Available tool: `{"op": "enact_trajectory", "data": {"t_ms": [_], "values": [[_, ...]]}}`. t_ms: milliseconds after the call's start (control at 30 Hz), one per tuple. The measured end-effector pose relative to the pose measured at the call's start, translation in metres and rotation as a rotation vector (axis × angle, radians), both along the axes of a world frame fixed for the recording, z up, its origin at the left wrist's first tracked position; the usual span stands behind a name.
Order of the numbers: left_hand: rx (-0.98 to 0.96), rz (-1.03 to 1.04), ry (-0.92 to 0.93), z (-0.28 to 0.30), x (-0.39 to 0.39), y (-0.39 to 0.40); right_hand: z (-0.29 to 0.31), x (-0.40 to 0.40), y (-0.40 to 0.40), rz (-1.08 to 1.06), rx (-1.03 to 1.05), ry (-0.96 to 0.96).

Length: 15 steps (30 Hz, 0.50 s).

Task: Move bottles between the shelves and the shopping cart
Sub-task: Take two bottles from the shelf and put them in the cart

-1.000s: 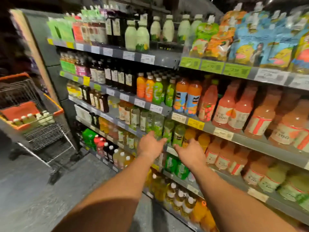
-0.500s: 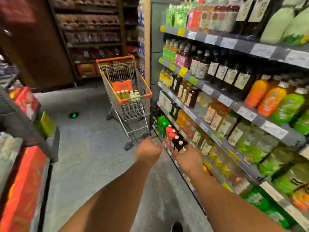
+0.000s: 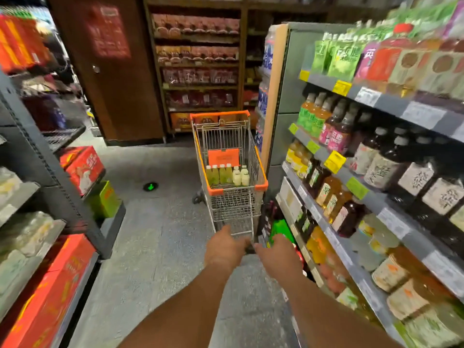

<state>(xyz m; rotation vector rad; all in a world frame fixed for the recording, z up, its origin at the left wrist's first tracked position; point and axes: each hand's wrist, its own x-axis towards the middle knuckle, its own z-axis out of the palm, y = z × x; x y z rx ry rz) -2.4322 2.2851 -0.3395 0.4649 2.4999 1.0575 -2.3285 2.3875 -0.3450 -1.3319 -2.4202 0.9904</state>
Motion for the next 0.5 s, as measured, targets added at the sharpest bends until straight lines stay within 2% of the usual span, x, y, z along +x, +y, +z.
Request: {"op": "enact_trajectory", "data": {"t_ms": [200, 500], "values": [[-0.025, 0.078, 0.033, -0.003, -0.070, 0.054, -0.005, -0.080, 0.069, 0.058, -0.032, -0.066], [-0.082, 0.135, 0.001, -0.045, -0.211, 0.135, -0.025, -0.216, 0.164, 0.128, -0.024, -0.138]]}}
